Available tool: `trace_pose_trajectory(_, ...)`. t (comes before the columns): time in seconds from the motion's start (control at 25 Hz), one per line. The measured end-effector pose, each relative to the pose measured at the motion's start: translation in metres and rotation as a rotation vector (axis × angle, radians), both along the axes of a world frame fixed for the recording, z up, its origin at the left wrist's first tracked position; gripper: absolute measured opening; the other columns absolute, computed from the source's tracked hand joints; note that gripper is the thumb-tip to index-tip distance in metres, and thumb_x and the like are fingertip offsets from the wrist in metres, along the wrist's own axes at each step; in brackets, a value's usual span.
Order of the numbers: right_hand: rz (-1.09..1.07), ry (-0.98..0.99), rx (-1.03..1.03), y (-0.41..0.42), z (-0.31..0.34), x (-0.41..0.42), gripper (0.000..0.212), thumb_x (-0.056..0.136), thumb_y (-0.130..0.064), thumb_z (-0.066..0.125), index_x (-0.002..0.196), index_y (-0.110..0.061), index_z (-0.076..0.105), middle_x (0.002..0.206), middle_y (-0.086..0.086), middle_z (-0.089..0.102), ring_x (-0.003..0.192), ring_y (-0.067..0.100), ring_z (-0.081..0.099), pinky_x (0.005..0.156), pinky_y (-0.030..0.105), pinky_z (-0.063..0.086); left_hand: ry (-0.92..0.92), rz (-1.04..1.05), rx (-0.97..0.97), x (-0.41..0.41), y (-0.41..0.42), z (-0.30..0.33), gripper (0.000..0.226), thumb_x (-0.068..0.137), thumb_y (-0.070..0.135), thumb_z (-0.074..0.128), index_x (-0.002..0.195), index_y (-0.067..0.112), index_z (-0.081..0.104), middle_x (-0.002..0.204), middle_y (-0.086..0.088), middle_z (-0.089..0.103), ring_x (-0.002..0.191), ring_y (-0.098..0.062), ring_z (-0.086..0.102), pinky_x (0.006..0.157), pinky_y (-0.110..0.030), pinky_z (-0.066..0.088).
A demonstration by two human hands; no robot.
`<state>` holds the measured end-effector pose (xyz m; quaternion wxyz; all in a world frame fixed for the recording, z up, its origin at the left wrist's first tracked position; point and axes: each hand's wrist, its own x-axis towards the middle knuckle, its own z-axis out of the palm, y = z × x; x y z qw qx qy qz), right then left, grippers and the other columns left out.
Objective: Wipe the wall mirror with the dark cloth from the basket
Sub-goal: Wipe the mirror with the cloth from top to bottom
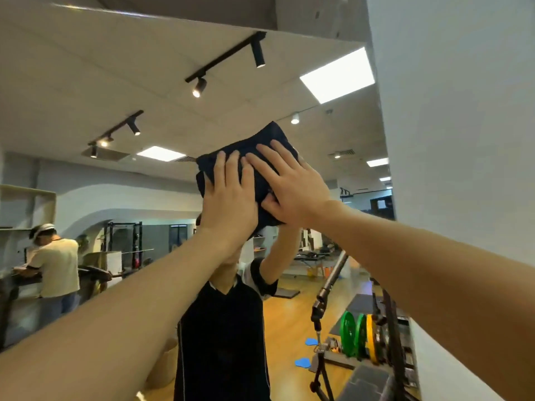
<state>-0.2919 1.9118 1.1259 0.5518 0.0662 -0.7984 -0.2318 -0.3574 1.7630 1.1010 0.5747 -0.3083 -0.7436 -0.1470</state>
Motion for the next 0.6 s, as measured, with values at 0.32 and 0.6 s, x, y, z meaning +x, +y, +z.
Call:
trace_pose_trajectory(0.32, -0.054, 0.048, -0.268, 0.153, -0.003, 0.063, 0.082, 0.087, -0.047, 0.025, 0.165, -0.022, 0.020, 0.172, 0.006, 0.021, 0.161, 0.030, 0.008, 0.127, 0.056, 0.026, 0.116, -0.023, -0.156, 0.052, 0.165, 0.030, 0.075, 0.099, 0.028, 0.052, 0.159, 0.007, 0.011, 0.166, -0.016, 0.010, 0.155, -0.038, -0.001, 0.124, -0.063, 0.012)
trace_pose_trajectory(0.6, 0.066, 0.173, -0.327, 0.201, -0.060, 0.064, 0.076, 0.087, -0.035, 0.049, 0.160, -0.016, 0.035, 0.166, 0.011, 0.033, 0.158, 0.034, 0.019, 0.120, 0.057, 0.036, 0.181, -0.076, -0.211, 0.056, 0.204, -0.008, 0.069, 0.099, 0.030, 0.047, 0.157, 0.007, 0.019, 0.162, -0.017, 0.021, 0.155, -0.036, 0.007, 0.125, -0.059, 0.016)
